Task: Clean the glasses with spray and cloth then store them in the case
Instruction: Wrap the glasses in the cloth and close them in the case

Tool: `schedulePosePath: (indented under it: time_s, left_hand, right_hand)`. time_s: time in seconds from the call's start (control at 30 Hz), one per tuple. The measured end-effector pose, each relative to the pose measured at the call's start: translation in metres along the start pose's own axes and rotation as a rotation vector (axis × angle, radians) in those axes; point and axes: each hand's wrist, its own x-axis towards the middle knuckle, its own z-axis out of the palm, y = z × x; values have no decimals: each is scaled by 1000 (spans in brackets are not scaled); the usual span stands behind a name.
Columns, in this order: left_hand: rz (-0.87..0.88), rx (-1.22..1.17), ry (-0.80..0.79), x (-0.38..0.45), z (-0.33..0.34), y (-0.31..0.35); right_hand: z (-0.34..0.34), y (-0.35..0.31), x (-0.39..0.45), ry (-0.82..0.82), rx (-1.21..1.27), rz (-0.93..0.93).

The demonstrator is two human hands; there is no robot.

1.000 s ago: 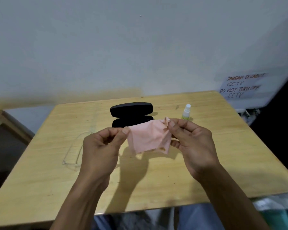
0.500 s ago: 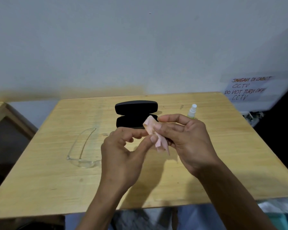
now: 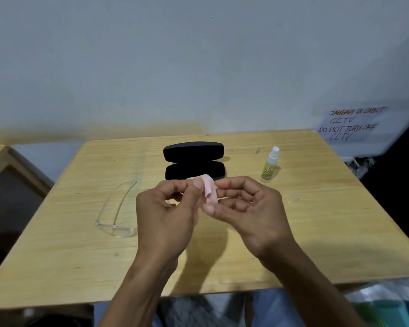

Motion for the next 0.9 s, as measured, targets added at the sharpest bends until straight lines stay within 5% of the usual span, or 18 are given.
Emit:
schedulePosePath:
  time_s: [0.37, 0.57, 0.73, 0.9]
  left_hand:
    - [-5, 134, -20, 5, -22, -7]
    - [229, 415, -14, 1, -20, -1]
    - [367, 333, -291, 2, -7, 19]
    - [376, 170, -280, 3, -5, 23]
  right_hand:
    - [-33, -26, 15, 65, -110, -96]
    - [-35, -52, 26, -167, -286, -142]
    - [-23, -64, 32, -265, -324, -99]
    - [-23, -72, 34, -261, -354, -108]
